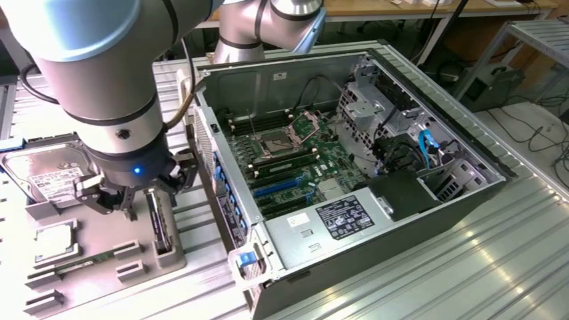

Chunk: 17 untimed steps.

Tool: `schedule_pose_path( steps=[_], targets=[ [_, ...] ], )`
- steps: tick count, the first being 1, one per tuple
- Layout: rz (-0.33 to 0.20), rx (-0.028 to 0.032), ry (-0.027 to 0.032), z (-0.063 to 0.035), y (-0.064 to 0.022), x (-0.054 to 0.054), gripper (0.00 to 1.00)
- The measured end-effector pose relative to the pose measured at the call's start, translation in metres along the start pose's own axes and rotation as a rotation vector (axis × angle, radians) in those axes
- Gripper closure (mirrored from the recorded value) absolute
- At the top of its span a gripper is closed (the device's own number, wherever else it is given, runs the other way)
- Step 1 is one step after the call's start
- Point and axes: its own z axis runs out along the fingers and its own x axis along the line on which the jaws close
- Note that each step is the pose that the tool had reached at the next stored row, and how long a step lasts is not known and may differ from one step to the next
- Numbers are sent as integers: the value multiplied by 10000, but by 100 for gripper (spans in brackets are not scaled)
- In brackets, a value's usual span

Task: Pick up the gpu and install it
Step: 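Pick up the gpu and move the gpu toward the slot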

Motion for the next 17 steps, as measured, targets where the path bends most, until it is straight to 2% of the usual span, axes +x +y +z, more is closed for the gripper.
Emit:
schedule_pose_path(
  steps=[6,7,8,10,17],
  targets=[
    [43,32,25,63,19,-11,40],
    [42,82,28,73,38,-11,40],
    [41,88,23,79,39,-12,40],
    [48,149,21,88,40,-12,40],
    [49,156,-5,122,64,-14,40]
  ],
)
